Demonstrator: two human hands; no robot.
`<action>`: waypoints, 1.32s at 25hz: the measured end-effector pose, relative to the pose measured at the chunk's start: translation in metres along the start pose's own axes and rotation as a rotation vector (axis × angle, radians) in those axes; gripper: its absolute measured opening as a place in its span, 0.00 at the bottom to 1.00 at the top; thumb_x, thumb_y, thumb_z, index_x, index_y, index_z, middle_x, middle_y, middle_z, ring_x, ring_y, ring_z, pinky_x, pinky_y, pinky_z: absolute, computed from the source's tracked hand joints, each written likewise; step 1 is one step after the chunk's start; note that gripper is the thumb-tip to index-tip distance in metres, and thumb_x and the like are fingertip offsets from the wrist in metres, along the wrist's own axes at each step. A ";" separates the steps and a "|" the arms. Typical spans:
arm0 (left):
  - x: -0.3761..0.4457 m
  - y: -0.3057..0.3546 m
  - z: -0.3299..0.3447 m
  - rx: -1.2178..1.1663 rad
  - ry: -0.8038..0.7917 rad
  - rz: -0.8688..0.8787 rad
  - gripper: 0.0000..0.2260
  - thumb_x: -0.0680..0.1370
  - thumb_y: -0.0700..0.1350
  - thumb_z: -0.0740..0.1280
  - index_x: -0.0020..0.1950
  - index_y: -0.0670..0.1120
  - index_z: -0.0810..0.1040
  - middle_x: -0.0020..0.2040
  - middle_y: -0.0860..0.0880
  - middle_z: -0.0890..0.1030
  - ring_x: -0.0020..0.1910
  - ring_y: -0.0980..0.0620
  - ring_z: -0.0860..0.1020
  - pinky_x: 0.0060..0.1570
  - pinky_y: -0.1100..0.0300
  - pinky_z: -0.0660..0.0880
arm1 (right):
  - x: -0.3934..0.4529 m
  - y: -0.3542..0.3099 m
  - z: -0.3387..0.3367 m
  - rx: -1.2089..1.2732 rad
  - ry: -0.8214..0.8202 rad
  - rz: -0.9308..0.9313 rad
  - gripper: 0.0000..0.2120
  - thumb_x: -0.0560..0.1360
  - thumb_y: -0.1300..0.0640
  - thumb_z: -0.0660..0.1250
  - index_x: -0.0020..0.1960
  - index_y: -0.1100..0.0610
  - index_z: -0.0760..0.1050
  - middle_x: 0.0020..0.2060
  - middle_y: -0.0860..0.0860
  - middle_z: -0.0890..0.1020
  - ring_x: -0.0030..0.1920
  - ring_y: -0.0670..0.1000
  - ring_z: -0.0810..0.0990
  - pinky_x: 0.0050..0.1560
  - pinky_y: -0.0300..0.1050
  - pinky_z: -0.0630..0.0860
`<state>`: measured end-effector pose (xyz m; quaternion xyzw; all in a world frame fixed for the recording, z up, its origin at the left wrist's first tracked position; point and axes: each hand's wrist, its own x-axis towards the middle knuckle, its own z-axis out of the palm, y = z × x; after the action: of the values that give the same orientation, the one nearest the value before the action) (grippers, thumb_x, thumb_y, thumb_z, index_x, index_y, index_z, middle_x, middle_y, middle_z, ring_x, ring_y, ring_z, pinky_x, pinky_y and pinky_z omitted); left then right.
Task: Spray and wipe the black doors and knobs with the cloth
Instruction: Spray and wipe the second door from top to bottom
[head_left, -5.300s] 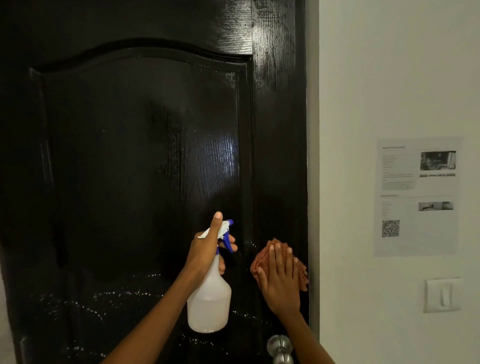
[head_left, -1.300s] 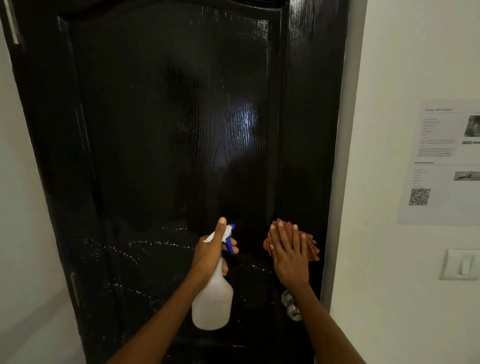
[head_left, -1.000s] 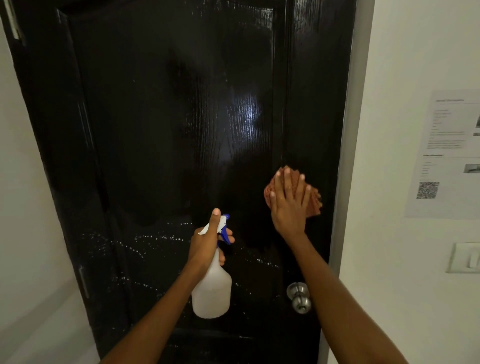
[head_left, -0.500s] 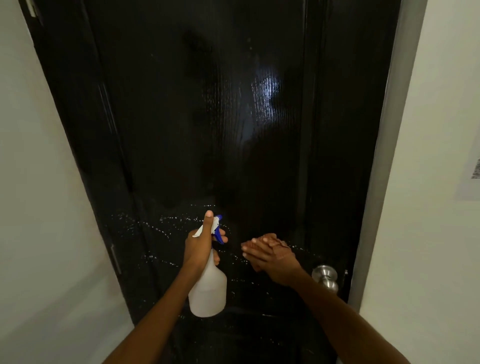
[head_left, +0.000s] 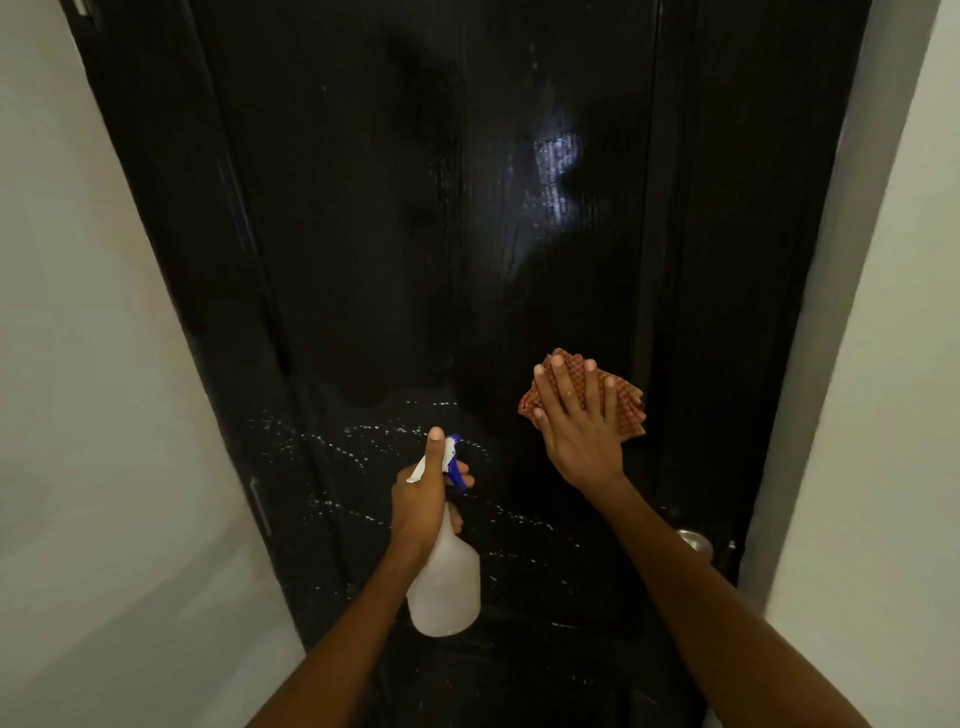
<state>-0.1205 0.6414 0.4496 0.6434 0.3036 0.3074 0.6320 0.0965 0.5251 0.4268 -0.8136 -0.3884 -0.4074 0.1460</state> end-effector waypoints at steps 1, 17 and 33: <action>0.003 0.002 -0.009 -0.011 0.031 0.015 0.30 0.80 0.66 0.57 0.48 0.40 0.83 0.41 0.43 0.86 0.37 0.42 0.82 0.29 0.56 0.75 | 0.010 -0.012 0.002 0.008 0.003 -0.024 0.32 0.85 0.43 0.48 0.85 0.50 0.43 0.84 0.54 0.42 0.83 0.62 0.38 0.81 0.65 0.41; 0.059 0.020 -0.080 0.119 -0.030 0.131 0.33 0.75 0.70 0.57 0.36 0.41 0.78 0.30 0.45 0.79 0.27 0.50 0.77 0.27 0.58 0.73 | -0.051 -0.076 0.069 -0.019 -0.084 -0.046 0.34 0.81 0.46 0.52 0.83 0.58 0.50 0.84 0.57 0.46 0.83 0.63 0.40 0.81 0.61 0.35; 0.124 -0.020 -0.165 -0.032 -0.112 0.151 0.18 0.82 0.49 0.58 0.50 0.36 0.80 0.43 0.42 0.82 0.36 0.55 0.84 0.45 0.61 0.79 | 0.046 -0.145 0.042 0.073 0.084 0.248 0.35 0.85 0.41 0.52 0.85 0.50 0.39 0.84 0.50 0.38 0.83 0.60 0.37 0.80 0.59 0.33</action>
<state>-0.1718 0.8420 0.4335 0.6706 0.2135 0.3227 0.6330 0.0272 0.6674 0.4253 -0.8318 -0.2929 -0.4055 0.2406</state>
